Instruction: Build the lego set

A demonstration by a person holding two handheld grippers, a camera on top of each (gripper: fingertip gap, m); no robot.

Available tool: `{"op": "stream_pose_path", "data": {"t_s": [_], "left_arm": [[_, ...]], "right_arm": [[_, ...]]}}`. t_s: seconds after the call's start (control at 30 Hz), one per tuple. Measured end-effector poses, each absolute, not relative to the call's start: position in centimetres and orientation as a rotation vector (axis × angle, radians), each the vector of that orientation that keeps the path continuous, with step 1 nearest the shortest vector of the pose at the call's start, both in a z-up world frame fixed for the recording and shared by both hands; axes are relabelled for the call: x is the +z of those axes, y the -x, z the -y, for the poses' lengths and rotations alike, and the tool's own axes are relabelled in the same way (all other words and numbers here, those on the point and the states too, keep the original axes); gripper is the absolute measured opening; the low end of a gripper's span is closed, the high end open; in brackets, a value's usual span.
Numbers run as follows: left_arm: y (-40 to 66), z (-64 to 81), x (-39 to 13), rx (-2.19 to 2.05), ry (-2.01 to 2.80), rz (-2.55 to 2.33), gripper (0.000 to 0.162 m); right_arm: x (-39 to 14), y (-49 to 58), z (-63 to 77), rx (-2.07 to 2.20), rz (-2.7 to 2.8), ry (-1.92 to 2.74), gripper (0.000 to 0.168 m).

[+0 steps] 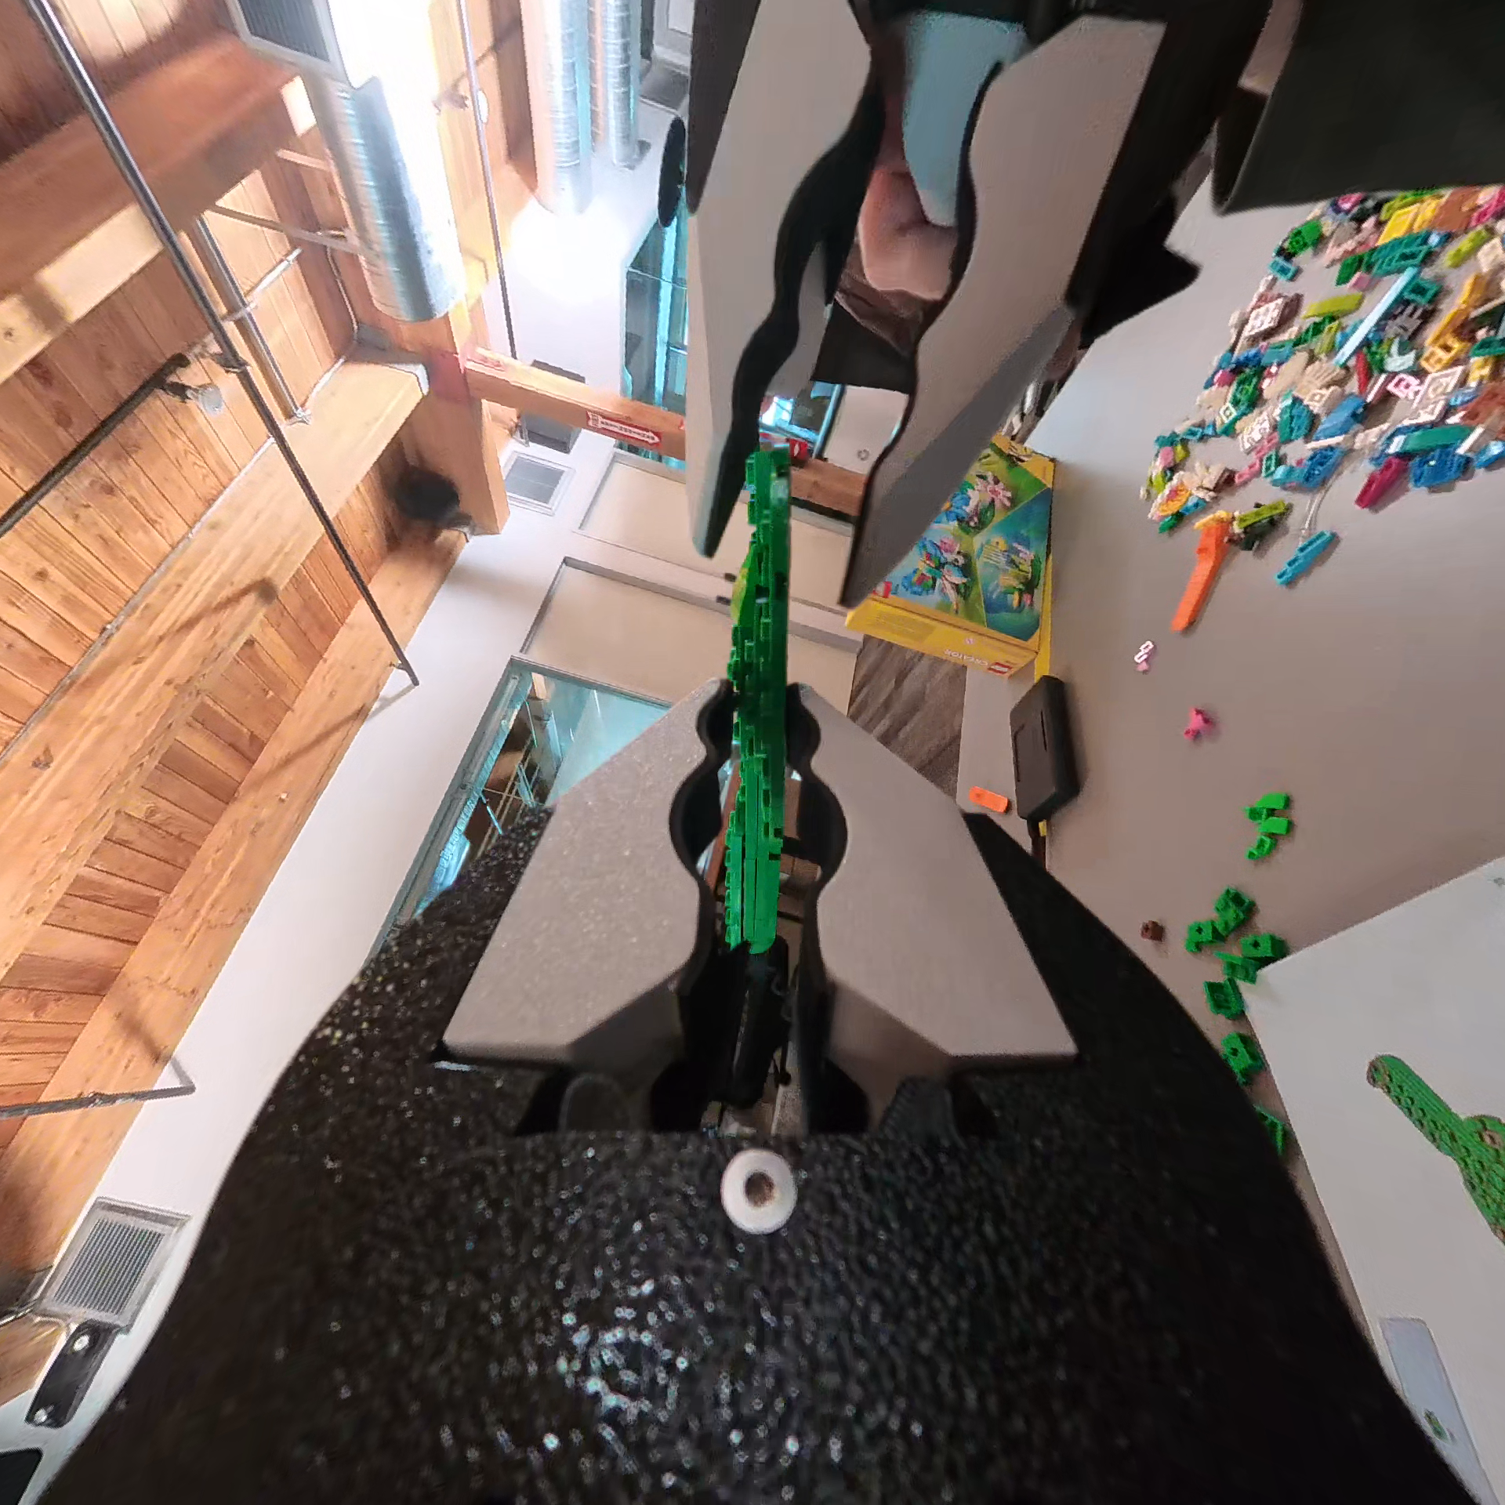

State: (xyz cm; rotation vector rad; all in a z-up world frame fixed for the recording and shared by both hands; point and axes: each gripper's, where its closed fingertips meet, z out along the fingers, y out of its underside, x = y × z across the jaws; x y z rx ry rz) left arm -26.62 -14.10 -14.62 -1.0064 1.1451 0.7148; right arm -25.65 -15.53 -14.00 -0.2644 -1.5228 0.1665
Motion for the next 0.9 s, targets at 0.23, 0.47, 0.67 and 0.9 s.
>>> {"op": "stream_pose_path", "data": {"t_s": [0.23,0.47,0.67,0.9], "left_arm": [[26.7,14.0,-14.8,0.712,1.013,-1.15,0.01],[26.6,15.8,-13.4,0.57,0.961,-1.109,0.012],[25.9,16.9,-12.4,0.462,0.885,-1.074,0.018],[25.9,19.5,-10.4,0.252,0.715,-0.997,0.04]], "right_arm": [[-13.8,26.1,15.6,0.14,1.514,0.241,0.015],[-13.6,26.1,17.4,0.393,1.501,0.161,0.007],[-13.1,25.1,18.3,0.503,1.476,0.12,0.007],[-12.2,21.7,19.2,0.611,1.43,0.044,0.007]]}}
